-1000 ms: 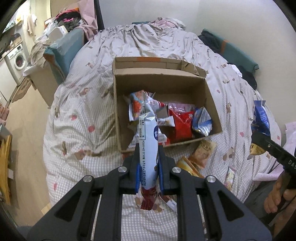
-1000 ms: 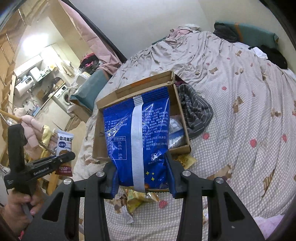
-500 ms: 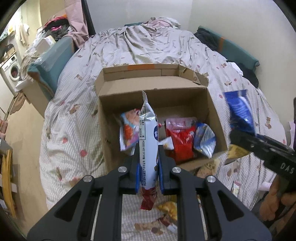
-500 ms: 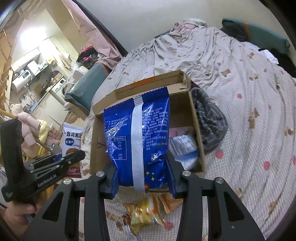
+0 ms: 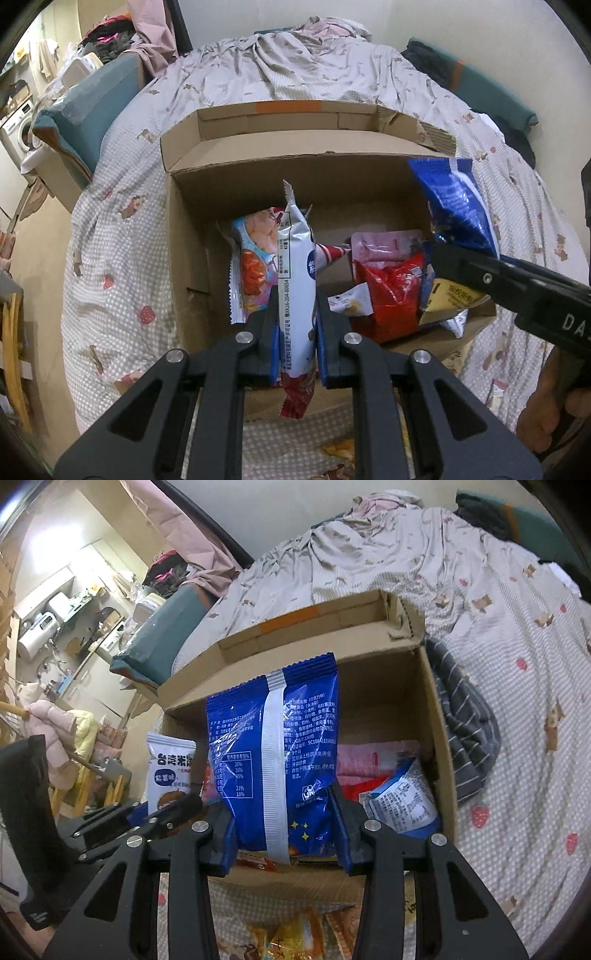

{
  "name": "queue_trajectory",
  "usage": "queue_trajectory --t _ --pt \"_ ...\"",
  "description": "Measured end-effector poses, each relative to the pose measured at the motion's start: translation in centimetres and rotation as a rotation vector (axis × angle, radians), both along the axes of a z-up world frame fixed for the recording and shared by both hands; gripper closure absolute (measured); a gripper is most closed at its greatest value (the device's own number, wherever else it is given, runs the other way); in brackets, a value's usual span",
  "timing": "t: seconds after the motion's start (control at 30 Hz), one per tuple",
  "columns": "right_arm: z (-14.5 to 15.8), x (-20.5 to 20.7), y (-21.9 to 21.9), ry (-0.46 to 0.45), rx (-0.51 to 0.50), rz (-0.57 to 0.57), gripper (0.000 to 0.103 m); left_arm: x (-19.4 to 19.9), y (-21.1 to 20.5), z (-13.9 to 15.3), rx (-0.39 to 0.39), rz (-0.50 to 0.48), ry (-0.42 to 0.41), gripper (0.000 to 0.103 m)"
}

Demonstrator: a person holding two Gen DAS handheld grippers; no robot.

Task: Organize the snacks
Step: 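Carry the rice cracker pack and blue bag into the box and open both tools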

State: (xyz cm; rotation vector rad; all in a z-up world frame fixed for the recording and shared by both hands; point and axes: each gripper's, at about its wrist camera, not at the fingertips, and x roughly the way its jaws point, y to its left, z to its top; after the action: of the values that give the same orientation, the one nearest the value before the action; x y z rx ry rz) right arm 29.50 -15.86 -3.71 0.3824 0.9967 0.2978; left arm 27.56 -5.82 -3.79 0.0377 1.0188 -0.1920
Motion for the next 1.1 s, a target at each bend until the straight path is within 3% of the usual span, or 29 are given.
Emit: queue_trajectory --t 0.53,0.97,1.1 --pt "-2.5 1.5 -0.4 0.054 0.067 -0.011 0.059 0.3 0.1 -0.3 0.020 0.015 -0.017 0.090" --pt "-2.8 1.5 -1.1 0.048 0.133 -0.031 0.057 0.4 0.1 -0.7 0.036 0.018 -0.007 0.090" --pt "-2.2 1.3 -1.0 0.021 0.111 -0.035 0.057 0.4 0.2 -0.7 0.033 0.024 -0.012 0.090"
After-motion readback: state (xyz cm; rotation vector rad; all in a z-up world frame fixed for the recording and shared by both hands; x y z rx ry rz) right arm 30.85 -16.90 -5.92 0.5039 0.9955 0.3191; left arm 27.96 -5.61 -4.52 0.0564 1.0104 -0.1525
